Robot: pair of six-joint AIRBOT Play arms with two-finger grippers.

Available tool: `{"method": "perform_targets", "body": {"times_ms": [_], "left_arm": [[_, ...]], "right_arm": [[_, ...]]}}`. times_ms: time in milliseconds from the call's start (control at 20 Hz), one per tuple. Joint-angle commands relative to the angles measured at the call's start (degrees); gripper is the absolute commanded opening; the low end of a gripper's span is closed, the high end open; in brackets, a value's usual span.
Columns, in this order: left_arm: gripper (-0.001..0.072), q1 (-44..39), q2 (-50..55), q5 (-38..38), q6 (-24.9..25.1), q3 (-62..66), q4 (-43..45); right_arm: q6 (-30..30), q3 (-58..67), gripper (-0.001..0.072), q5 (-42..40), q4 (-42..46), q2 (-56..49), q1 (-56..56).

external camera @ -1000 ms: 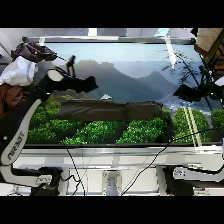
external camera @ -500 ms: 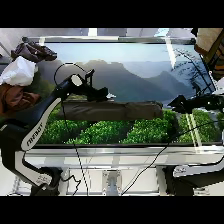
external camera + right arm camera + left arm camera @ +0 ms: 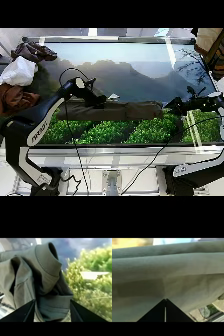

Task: Fold the shirts.

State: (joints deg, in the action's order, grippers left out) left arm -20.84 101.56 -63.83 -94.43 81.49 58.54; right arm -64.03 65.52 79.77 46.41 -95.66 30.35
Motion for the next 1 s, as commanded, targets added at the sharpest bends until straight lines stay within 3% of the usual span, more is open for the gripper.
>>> {"method": "perform_targets", "body": {"times_ms": [0, 400, 650, 800, 850, 950], "left_arm": [[0.0005, -0.3, 1.5, -2.1, -0.5, 1.4, 1.1], [0.0005, -0.6, 1.7, -2.0, -0.5, 2.8, 1.6], [0.0005, -0.6, 1.8, -2.1, -0.5, 2.8, 1.5], [0.0005, -0.6, 2.6, -2.1, -1.0, 2.8, 1.5], [0.0005, -0.6, 2.9, -2.1, -1.1, 2.8, 1.5], [0.0005, -0.7, 3.4, -2.0, -1.4, 2.8, 1.6]], "right_arm": [[1.4, 0.0, 0.0498, 1.4, -4.7, -2.6, -0.1], [4.5, 0.0, 0.0517, -0.1, -10.3, -8.9, -4.7], [10.1, 0.0, 0.0517, -0.1, -23.7, -10.9, -8.3], [10.3, 0.0, 0.0516, 0.6, -26.3, -10.9, -8.2], [10.3, 0.0, 0.0494, 1.3, -26.3, -10.9, -8.2], [10.3, 0.0, 0.0326, 2.8, -26.3, -10.9, -8.2]]}}
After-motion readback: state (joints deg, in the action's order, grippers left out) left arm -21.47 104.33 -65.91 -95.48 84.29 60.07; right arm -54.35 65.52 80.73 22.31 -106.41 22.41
